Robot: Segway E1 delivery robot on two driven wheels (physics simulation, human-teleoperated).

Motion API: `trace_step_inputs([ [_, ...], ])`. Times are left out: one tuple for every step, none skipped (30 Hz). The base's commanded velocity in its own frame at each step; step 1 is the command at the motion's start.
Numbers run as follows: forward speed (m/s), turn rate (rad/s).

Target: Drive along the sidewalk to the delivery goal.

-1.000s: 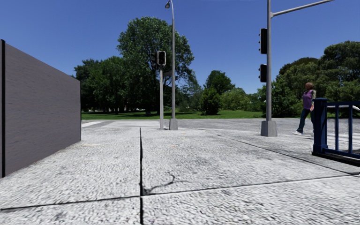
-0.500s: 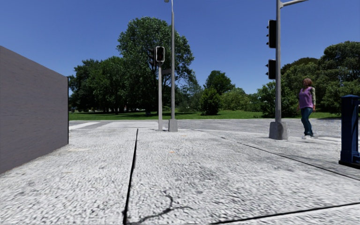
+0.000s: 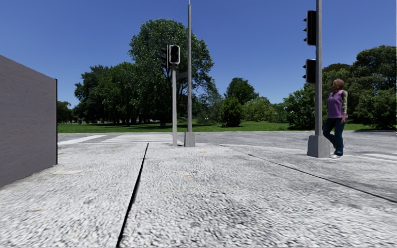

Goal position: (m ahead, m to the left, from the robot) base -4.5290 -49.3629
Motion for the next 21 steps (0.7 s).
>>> trace_step_inputs([
  [1.04, -0.61],
  [1.04, -0.62],
  [1.04, -0.62],
  [1.04, -0.62],
  [1.04, -0.62],
  [1.04, -0.62],
  [1.04, -0.62],
  [1.04, -0.62],
  [1.04, -0.62],
  [1.04, -0.62],
  [1.05, -0.62],
  [1.06, -0.62],
  [1.07, -0.62],
  [1.07, -0.62],
  [1.07, -0.62],
  [1.08, -0.62],
  [1.08, -0.62],
  [1.09, -0.62],
  [1.11, -0.62],
  [1.15, -0.62],
  [1.15, -0.62],
])
